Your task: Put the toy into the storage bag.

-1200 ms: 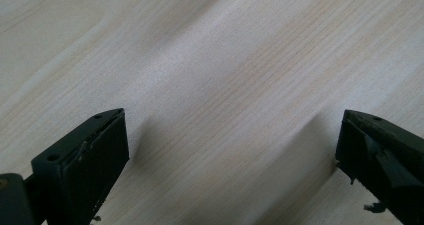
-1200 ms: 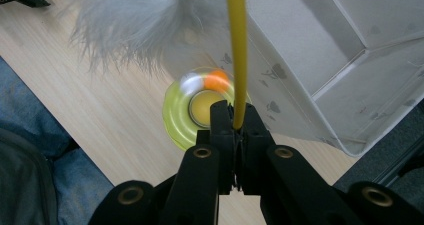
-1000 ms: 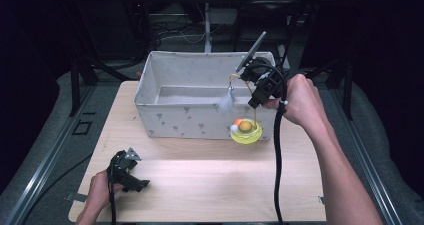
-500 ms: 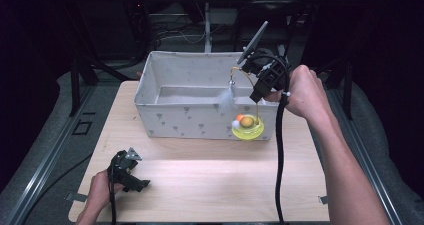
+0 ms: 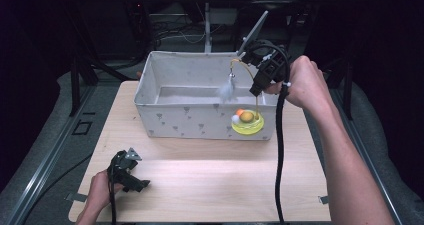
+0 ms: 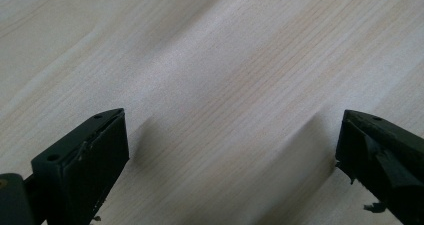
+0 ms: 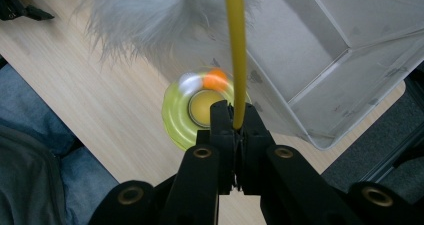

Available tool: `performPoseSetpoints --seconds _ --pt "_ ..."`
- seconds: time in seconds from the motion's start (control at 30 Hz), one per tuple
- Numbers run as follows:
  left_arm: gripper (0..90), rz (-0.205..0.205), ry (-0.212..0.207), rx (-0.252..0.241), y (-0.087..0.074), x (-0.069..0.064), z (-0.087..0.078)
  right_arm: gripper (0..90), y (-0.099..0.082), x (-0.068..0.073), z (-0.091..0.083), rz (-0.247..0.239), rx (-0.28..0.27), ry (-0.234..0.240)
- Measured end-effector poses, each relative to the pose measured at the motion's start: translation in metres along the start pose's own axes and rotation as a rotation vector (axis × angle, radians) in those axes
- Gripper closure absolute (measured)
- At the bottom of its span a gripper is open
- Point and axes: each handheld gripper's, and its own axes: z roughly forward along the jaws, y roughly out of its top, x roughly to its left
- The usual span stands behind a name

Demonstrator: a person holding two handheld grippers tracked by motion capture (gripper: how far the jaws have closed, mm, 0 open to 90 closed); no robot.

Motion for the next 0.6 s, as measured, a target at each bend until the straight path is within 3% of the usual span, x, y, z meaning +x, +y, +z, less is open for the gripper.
performPoseSetpoints --seconds 0.6 --pt "0.6 0.000 0.003 -0.004 0.000 0.000 -0.001 87.9 0.016 -0.008 -0.016 0.010 -0.007 -0.021"
